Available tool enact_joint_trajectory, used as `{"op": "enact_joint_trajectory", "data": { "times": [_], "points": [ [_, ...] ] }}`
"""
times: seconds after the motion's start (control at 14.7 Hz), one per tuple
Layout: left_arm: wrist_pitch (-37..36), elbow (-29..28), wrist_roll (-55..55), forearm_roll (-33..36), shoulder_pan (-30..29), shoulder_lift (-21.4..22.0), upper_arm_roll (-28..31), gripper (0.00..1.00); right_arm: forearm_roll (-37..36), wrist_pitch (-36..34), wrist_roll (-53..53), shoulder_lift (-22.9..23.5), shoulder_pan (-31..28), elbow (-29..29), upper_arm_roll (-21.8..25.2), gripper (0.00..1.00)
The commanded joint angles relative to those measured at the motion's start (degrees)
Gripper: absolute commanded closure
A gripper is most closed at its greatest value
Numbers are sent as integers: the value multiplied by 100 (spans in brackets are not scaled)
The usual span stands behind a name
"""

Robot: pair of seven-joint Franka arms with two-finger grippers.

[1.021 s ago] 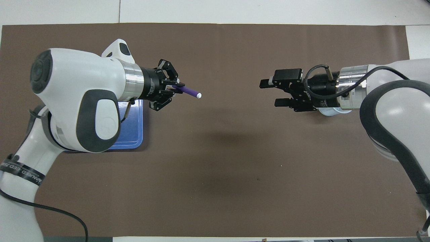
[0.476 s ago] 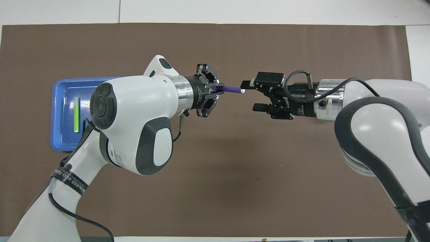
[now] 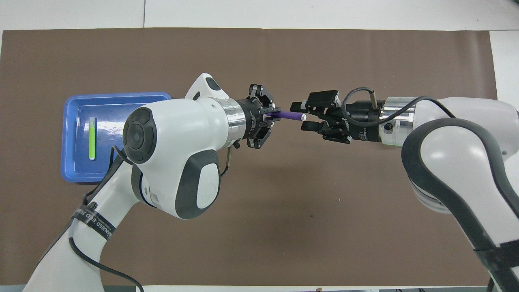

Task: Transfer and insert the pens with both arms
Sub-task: 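Grasp the purple pen with the right gripper from the left gripper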

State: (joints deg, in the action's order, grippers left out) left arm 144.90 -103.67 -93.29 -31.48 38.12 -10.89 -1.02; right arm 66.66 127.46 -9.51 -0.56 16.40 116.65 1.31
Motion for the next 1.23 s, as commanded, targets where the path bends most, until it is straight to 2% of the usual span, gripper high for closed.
{"op": "enact_joint_trajectory", "data": {
  "times": [0.0, 0.34, 0.41, 0.48, 0.54, 0.61, 1.02, 1.09, 1.16],
  "points": [
    [39, -30, -49, -86, 143, -10, 94, 100, -39, 183, 116, -67, 22, 121, 1, 39],
    [39, -39, -49, -86, 152, -10, 94, 100, -39, 192, 116, -59, 57, 121, 1, 41],
    [47, -39, -49, -86, 143, -10, 94, 100, -39, 192, 125, -67, 57, 121, 1, 47],
    [48, -39, -40, -78, 152, -10, 94, 100, -39, 183, 142, -67, 57, 121, 1, 64],
    [39, -39, -40, -77, 152, -10, 94, 100, -39, 166, 143, -67, 39, 121, 1, 92],
    [39, -39, -40, -77, 152, -10, 94, 100, -39, 148, 134, -67, 39, 121, 1, 100],
    [39, -39, 4, -34, 143, -10, 111, 100, -39, 130, 134, -67, 39, 121, 1, 100],
    [13, -56, 30, 114, 91, -10, 120, 64, -39, 130, 134, -67, 39, 121, 1, 100],
    [-40, -83, 31, 455, 73, -1, 129, 3, -39, 130, 134, -67, 39, 121, 1, 100]
  ]
}}
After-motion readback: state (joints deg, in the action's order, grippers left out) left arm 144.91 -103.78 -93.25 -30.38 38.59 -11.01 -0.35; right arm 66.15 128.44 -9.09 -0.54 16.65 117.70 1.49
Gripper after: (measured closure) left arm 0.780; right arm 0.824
